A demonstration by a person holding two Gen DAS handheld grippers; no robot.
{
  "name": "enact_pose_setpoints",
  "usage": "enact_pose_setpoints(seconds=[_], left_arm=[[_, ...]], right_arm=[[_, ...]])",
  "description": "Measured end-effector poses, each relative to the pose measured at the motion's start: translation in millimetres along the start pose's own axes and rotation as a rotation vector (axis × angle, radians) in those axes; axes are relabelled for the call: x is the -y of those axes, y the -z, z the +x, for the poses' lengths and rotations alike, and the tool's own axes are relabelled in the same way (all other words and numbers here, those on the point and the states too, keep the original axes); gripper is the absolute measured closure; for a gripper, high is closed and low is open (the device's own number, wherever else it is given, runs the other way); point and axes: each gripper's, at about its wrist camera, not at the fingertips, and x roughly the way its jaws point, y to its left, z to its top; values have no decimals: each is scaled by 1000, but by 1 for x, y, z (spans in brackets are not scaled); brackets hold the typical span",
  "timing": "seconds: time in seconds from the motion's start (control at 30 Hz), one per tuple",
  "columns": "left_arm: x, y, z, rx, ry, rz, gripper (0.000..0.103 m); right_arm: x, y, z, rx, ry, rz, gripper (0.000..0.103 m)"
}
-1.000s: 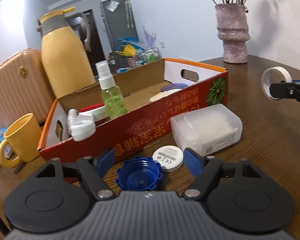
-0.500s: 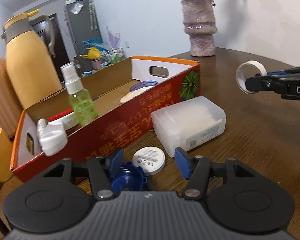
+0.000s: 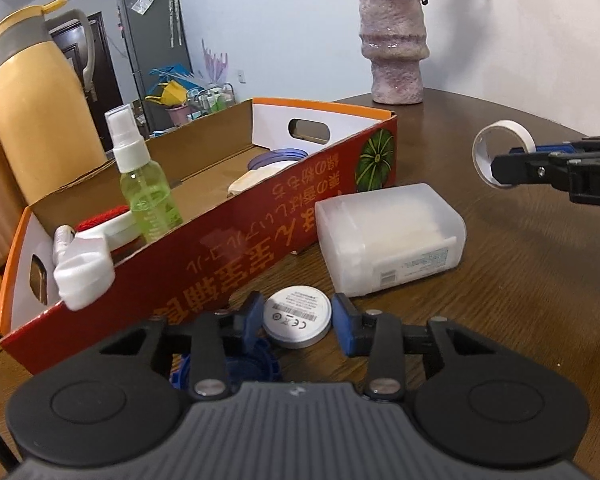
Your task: Organize rigid objects
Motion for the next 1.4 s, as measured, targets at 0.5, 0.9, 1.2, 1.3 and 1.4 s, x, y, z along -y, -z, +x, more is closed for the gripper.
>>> enact_pose_setpoints(seconds=[0.5, 0.9, 1.2, 1.3, 1.4], left_arm=[[8, 4, -13, 27, -73, -24, 55], [2, 4, -5, -30, -97, -113, 66], [14, 4, -15, 2, -118, -102, 97], [16, 4, -16, -1, -124, -103, 97], [15, 5, -16, -9, -128, -117, 95]], right_arm=[[-3, 1, 0, -11, -19, -14, 80], [-5, 5, 8, -60, -10, -25, 80], [-5, 5, 10, -74, -10, -26, 80], [-5, 5, 10, -74, -10, -26, 80], [-5, 5, 10, -71, -12, -25, 80]])
